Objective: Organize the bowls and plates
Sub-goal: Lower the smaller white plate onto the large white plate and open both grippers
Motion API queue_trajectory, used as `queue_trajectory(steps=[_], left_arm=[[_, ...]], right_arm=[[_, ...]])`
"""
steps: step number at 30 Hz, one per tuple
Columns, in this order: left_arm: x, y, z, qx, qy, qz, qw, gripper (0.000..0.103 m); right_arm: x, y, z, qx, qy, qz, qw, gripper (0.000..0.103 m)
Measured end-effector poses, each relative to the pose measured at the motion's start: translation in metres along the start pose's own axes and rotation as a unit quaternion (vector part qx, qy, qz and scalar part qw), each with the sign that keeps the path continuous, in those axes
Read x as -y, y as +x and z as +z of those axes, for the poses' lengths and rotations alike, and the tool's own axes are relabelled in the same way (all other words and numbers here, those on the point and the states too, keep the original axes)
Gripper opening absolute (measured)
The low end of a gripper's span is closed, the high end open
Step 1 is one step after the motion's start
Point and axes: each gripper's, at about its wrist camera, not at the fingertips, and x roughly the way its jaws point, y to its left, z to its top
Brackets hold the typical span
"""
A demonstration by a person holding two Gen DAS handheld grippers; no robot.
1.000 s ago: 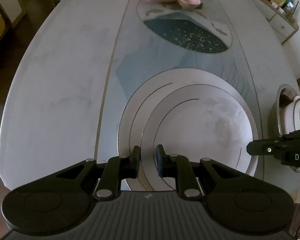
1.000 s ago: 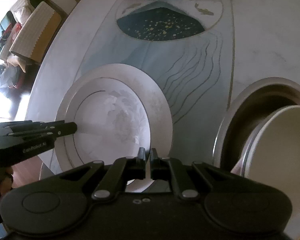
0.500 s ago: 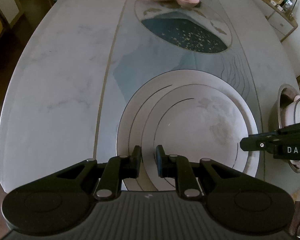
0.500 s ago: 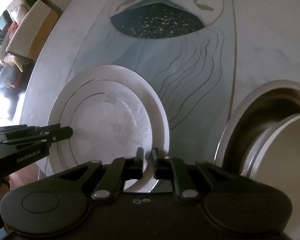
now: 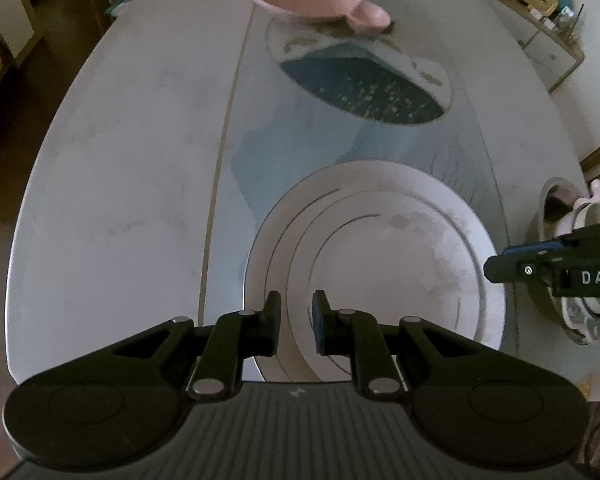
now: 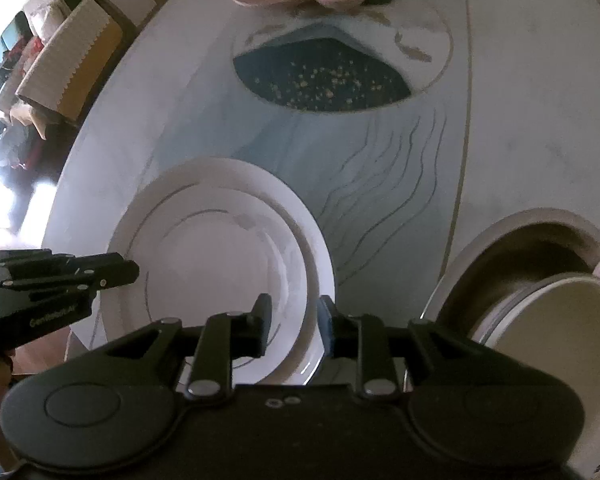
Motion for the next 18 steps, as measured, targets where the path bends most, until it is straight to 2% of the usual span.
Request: queue_trajectory(steps=[8,15,18], left_arm=[[0.006,-0.029,0.017,0.042,0.02,-0.007,0.9989,0.015],[0.018,-0.052,0.047,0.085,0.042,-0.001,0.9955,0.015],[0.024,-0.056,0.061,0.098,0.05,0.006,0.9939,0.015]], right_arm=[[-0.003,-0.03,0.017,0.035,-0.001,0.0,0.999,0.03],[-0.001,-0.057,0.043,0.077,-0.008,-0.007,0.997,0.03],[0.002,-0.068,0.057,0.094,-0.008,-0.01,0.995,0.034]])
